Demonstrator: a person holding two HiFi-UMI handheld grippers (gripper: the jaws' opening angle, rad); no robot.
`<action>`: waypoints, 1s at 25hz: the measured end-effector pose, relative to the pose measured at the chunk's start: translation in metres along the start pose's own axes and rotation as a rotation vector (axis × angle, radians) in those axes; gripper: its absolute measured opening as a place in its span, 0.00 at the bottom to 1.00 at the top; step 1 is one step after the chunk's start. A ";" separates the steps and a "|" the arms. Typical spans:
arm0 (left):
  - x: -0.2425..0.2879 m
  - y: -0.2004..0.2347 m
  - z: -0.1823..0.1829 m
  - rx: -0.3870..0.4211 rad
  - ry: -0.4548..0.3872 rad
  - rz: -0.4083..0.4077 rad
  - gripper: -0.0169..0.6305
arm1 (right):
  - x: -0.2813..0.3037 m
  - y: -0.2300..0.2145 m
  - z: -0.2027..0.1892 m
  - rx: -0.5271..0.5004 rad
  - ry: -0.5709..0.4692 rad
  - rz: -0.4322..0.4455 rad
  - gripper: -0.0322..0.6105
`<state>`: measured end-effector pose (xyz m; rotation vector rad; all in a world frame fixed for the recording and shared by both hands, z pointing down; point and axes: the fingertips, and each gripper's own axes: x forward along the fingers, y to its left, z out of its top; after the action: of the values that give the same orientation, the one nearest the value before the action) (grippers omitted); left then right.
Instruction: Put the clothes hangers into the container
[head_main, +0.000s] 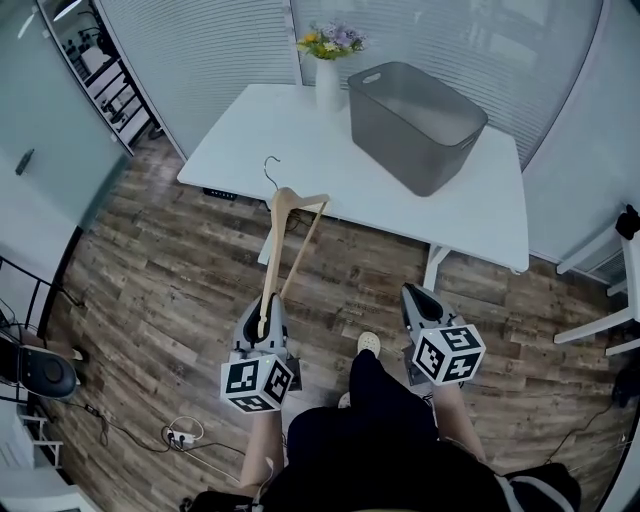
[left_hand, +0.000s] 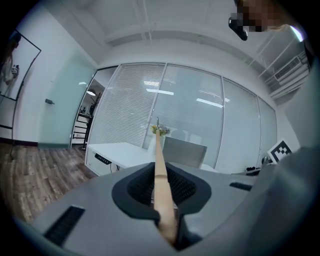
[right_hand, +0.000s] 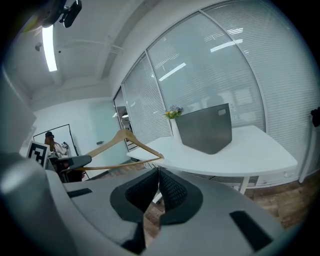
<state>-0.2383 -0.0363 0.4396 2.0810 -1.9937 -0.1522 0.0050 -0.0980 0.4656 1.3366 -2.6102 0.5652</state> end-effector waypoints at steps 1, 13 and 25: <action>0.008 0.001 0.002 -0.002 -0.003 0.006 0.11 | 0.007 -0.004 0.004 -0.003 0.003 0.005 0.10; 0.114 0.007 0.019 -0.022 -0.020 0.050 0.11 | 0.090 -0.061 0.056 -0.024 0.015 0.034 0.10; 0.190 0.012 0.033 -0.020 -0.046 0.105 0.11 | 0.162 -0.093 0.092 -0.042 0.021 0.111 0.10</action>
<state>-0.2471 -0.2289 0.4300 1.9724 -2.1138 -0.2013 -0.0122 -0.3049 0.4545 1.1729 -2.6770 0.5338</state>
